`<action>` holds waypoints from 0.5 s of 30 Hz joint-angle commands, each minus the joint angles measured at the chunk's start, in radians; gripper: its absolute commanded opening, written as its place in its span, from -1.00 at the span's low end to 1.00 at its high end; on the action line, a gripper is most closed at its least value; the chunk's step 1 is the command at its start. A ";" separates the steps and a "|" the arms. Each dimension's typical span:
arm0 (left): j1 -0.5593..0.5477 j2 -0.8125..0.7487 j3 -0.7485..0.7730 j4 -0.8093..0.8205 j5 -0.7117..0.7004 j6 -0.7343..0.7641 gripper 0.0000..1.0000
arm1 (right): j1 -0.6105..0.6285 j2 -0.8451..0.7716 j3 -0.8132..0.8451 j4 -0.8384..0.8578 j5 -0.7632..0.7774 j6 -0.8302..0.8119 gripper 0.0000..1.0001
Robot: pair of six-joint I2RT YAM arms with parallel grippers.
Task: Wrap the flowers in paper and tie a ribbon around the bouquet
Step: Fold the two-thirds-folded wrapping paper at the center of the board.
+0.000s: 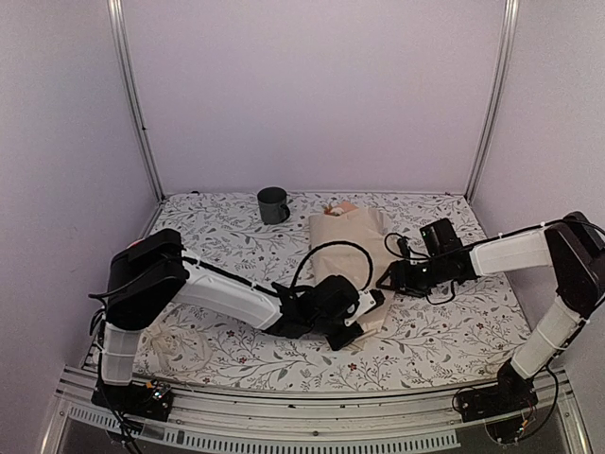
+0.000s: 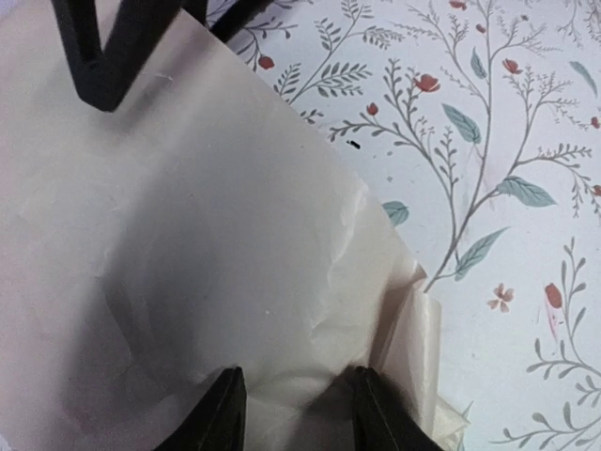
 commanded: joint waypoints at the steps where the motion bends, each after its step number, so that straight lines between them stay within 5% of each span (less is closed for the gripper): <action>1: -0.016 0.016 -0.067 -0.057 0.015 0.012 -0.17 | -0.035 0.106 0.089 0.006 -0.064 -0.068 0.63; 8: -0.019 0.027 -0.086 -0.035 0.042 0.018 -0.14 | -0.037 0.275 0.137 0.145 -0.225 -0.025 0.83; 15: -0.019 0.018 -0.095 -0.021 0.029 0.042 -0.13 | -0.018 0.340 0.137 0.283 -0.356 0.034 0.81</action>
